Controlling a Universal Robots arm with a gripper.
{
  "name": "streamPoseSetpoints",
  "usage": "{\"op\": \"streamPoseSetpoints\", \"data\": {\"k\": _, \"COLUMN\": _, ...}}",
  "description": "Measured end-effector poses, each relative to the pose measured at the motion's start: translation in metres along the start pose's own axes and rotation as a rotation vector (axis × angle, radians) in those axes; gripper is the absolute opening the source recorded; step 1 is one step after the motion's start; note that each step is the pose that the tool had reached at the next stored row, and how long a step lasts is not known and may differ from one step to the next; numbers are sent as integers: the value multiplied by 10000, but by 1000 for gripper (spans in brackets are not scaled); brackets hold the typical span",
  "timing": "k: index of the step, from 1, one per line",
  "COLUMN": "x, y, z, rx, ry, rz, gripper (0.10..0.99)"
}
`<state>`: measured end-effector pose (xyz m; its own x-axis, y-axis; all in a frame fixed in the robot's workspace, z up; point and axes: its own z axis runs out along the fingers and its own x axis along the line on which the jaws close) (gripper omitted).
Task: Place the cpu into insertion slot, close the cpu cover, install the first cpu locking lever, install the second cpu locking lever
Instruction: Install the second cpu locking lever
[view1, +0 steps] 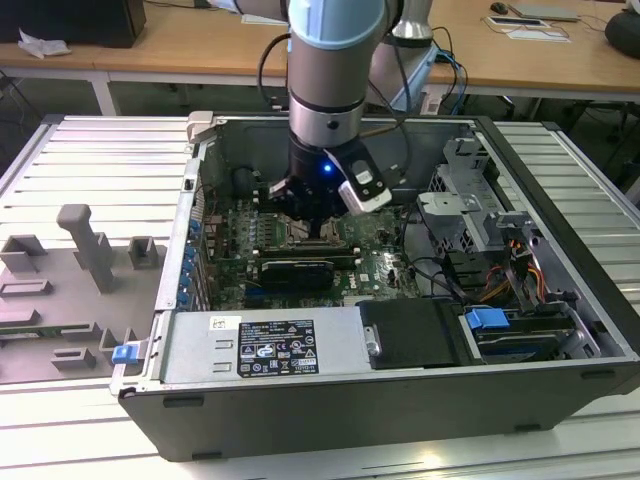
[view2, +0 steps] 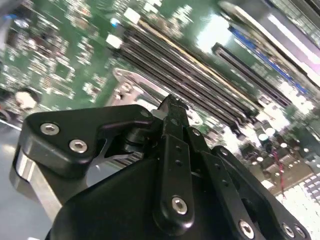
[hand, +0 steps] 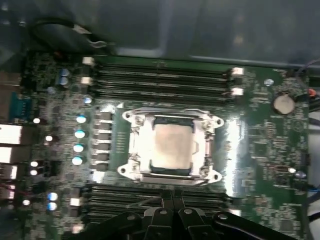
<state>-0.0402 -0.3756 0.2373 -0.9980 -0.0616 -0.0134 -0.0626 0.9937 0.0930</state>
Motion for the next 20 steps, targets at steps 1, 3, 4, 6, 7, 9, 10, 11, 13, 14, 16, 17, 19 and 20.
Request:
{"op": "streamPoseSetpoints", "data": {"k": 1, "x": 35, "y": 2, "z": 5, "rx": 0, "ry": 1, "rz": -8, "gripper": 106}}
{"op": "streamPoseSetpoints", "data": {"k": 3, "x": 86, "y": 2, "z": 34, "rx": -1, "ry": 4, "rz": -36, "gripper": 106}}
{"op": "streamPoseSetpoints", "data": {"k": 4, "x": 101, "y": 1, "z": 52, "rx": -2, "ry": 5, "rz": -55, "gripper": 106}}
{"op": "streamPoseSetpoints", "data": {"k": 6, "x": 126, "y": -2, "z": 99, "rx": -3, "ry": 10, "rz": -98, "gripper": 106}}
{"op": "streamPoseSetpoints", "data": {"k": 7, "x": 135, "y": -7, "z": 143, "rx": -18, "ry": 13, "rz": -136, "gripper": 106}}
{"op": "streamPoseSetpoints", "data": {"k": 9, "x": 163, "y": -24, "z": 166, "rx": -206, "ry": 4, "rz": -185, "gripper": 106}}
{"op": "streamPoseSetpoints", "data": {"k": 10, "x": 172, "y": -33, "z": 169, "rx": -259, "ry": 3, "rz": -202, "gripper": 106}}
{"op": "streamPoseSetpoints", "data": {"k": 11, "x": 180, "y": -41, "z": 172, "rx": -318, "ry": 0, "rz": -220, "gripper": 106}}
{"op": "streamPoseSetpoints", "data": {"k": 13, "x": 218, "y": -69, "z": 181, "rx": -491, "ry": -5, "rz": -286, "gripper": 106}}
{"op": "streamPoseSetpoints", "data": {"k": 14, "x": 236, "y": -82, "z": 185, "rx": -553, "ry": -7, "rz": -310, "gripper": 106}}
{"op": "streamPoseSetpoints", "data": {"k": 16, "x": 258, "y": -120, "z": 205, "rx": -730, "ry": -14, "rz": -372, "gripper": 106}}
{"op": "streamPoseSetpoints", "data": {"k": 17, "x": 262, "y": -130, "z": 210, "rx": -794, "ry": -17, "rz": -384, "gripper": 106}}
{"op": "streamPoseSetpoints", "data": {"k": 19, "x": 281, "y": -159, "z": 222, "rx": -991, "ry": -29, "rz": -418, "gripper": 106}}
{"op": "streamPoseSetpoints", "data": {"k": 20, "x": 297, "y": -182, "z": 235, "rx": -1110, "ry": -34, "rz": -447, "gripper": 106}}
